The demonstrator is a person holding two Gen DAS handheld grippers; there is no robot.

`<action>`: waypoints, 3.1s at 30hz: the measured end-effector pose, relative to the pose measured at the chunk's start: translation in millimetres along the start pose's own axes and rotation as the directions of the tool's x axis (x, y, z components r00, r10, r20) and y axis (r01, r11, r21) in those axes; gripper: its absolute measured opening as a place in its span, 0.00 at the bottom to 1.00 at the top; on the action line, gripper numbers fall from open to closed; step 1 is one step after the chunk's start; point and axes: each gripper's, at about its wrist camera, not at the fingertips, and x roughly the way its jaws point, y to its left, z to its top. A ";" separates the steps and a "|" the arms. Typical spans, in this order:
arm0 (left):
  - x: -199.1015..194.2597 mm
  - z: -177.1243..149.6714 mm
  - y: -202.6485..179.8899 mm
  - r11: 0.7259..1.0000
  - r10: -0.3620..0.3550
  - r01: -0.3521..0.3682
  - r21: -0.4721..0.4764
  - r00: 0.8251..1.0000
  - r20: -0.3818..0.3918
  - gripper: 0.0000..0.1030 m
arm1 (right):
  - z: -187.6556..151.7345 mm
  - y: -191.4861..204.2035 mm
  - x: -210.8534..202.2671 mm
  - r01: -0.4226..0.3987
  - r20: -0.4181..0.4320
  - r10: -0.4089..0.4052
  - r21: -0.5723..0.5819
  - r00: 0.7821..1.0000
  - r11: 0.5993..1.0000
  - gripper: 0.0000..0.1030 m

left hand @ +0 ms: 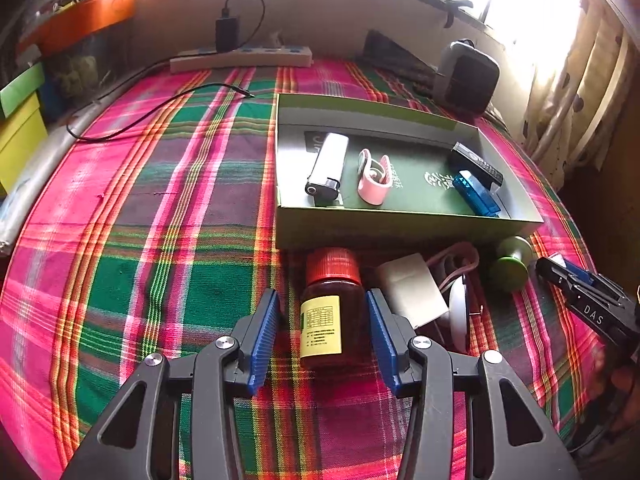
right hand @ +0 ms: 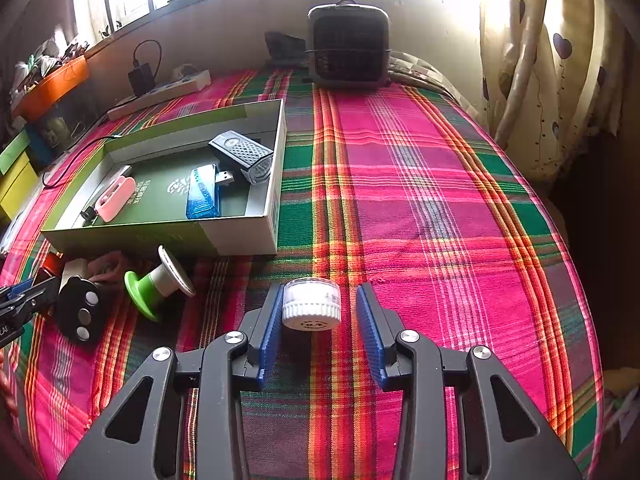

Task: Organize rigid objects
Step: 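Close the left tool on the red-capped brown bottle while the right tool holds the container, then carry the brown bottle with the left tool while the right tool carries the container over the box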

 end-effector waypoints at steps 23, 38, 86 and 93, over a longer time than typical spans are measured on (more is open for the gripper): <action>-1.5 -0.9 6.3 1.000 0.006 -0.006 -0.011 1.000 0.010 0.30 | 0.6 -5.9 -1.8 -0.003 0.011 0.002 0.013 1.000 1.000 0.28; -2.1 -1.0 6.6 1.000 0.008 -0.008 -0.009 1.000 0.013 0.30 | -0.4 -3.9 -1.2 -0.004 0.005 0.004 0.013 1.000 1.000 0.28; -21.4 44.0 -2.9 0.997 -0.059 0.056 0.045 0.996 0.066 0.30 | 44.1 40.5 -24.2 -0.162 0.071 0.172 -0.121 0.983 0.979 0.28; -9.4 59.2 0.4 0.997 -0.069 0.066 0.040 0.996 0.060 0.30 | 56.8 60.4 -6.7 -0.219 0.033 0.226 -0.153 0.974 0.964 0.28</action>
